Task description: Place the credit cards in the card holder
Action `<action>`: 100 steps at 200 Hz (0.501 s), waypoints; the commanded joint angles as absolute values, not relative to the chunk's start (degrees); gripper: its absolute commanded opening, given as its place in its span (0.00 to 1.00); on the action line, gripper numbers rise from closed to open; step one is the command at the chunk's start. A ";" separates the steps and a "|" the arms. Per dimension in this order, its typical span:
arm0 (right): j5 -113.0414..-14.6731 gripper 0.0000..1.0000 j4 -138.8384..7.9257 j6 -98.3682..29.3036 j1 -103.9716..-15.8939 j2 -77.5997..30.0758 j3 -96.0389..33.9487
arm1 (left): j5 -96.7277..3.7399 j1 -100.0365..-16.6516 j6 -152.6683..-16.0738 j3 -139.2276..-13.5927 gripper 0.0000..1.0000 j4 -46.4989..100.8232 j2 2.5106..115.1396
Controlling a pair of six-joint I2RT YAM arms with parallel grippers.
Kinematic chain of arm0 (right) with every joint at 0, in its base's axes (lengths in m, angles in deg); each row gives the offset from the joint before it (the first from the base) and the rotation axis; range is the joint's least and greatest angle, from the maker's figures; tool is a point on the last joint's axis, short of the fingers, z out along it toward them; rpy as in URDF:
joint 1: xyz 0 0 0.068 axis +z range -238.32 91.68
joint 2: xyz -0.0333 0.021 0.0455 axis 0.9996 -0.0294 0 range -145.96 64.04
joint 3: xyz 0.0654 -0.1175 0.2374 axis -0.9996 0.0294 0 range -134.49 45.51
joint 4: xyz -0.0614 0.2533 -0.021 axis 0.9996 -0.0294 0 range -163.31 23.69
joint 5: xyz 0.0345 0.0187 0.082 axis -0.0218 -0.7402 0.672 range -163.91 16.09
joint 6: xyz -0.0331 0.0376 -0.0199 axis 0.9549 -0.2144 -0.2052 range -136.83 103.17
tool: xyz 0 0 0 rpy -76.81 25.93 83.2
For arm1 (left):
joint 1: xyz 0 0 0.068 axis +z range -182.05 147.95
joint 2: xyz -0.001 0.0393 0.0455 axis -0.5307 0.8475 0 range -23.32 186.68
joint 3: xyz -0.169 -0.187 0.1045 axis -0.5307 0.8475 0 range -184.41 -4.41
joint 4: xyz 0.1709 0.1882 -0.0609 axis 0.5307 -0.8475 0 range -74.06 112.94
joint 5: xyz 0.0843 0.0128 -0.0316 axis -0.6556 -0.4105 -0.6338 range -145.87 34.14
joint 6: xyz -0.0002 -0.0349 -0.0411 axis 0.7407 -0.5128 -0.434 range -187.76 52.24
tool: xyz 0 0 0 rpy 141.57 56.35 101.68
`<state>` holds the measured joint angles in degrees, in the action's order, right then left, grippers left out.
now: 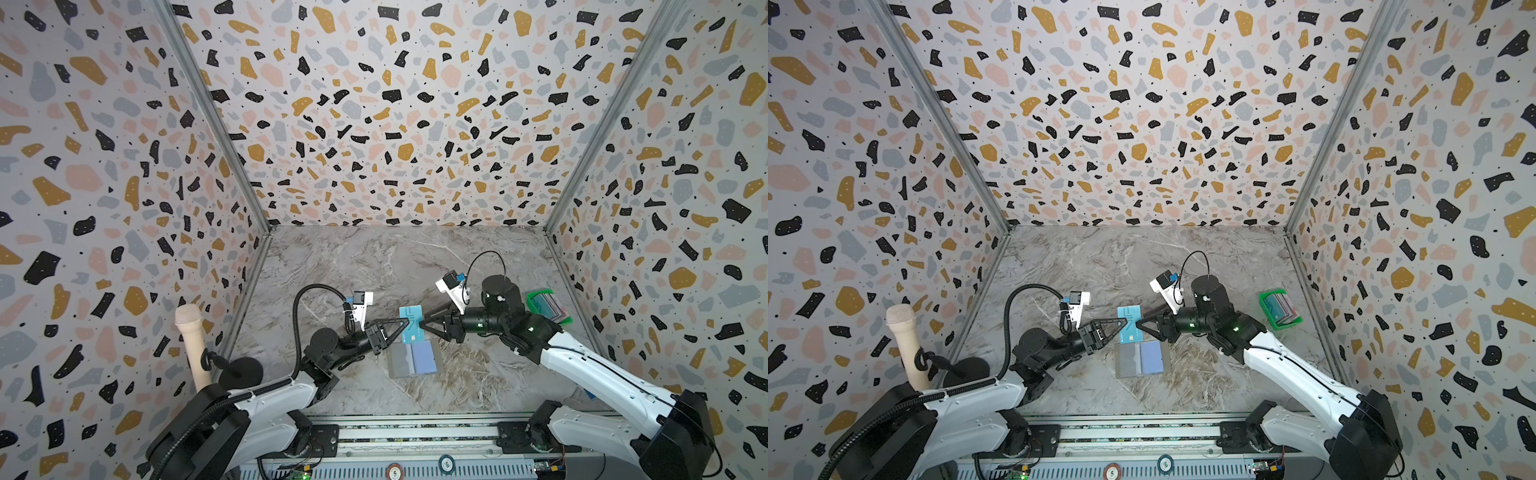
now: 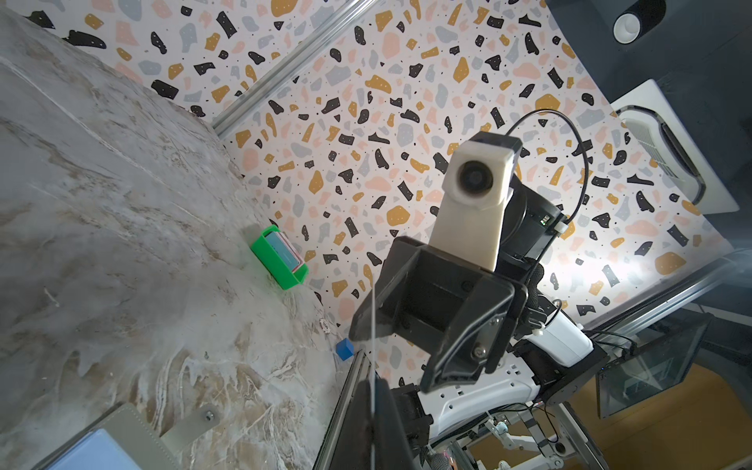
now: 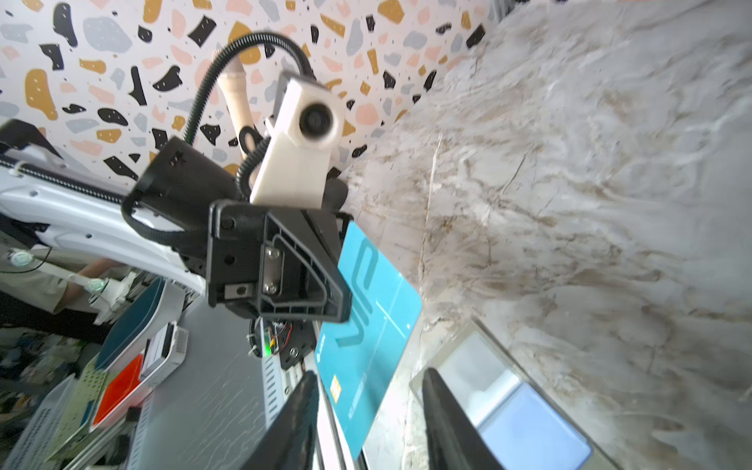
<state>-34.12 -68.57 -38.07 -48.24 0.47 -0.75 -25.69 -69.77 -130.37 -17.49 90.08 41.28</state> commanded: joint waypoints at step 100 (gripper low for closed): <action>-27.82 0.24 -58.19 -43.66 -49.81 -2.02 1.25 | -25.89 -70.37 -130.08 -18.30 0.00 93.08 43.21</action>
<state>-30.45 -62.58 -42.09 -49.38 -1.80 1.15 -26.37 -69.86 -130.37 -17.49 90.43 42.68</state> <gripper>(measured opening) 0.253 0.046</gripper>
